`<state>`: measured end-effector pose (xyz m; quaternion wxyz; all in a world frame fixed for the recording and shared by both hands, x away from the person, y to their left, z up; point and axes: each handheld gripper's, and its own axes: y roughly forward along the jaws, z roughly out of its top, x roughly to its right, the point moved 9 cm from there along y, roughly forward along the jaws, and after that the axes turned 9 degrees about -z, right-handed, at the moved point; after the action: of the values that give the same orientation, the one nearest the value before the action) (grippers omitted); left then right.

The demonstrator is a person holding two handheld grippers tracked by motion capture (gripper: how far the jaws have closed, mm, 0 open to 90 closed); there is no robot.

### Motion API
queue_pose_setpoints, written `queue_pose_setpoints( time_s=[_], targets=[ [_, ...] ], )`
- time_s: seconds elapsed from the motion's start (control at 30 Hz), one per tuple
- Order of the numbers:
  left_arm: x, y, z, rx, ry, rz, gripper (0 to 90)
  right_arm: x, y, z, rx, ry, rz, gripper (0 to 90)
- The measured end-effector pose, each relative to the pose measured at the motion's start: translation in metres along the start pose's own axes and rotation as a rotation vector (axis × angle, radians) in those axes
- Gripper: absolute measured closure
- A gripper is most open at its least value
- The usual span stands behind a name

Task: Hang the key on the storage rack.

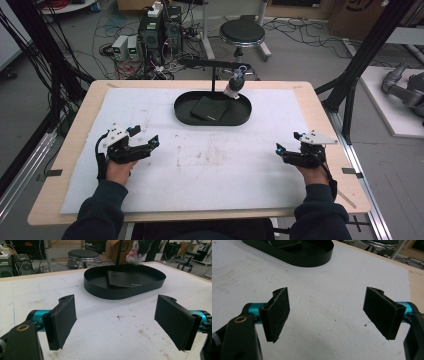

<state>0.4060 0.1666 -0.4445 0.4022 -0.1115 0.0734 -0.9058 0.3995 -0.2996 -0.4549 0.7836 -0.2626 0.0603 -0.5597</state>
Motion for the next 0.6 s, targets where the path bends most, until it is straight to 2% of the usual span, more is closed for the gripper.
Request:
queue_pose_setpoints(
  time_s=[0.6],
  targets=[
    [0.0008, 0.0009, -0.0024, -0.017, 0.006, 0.005, 17.4, 0.0006, 0.0018, -0.0053, -0.029, -0.012, -0.018, 21.9]
  ],
)
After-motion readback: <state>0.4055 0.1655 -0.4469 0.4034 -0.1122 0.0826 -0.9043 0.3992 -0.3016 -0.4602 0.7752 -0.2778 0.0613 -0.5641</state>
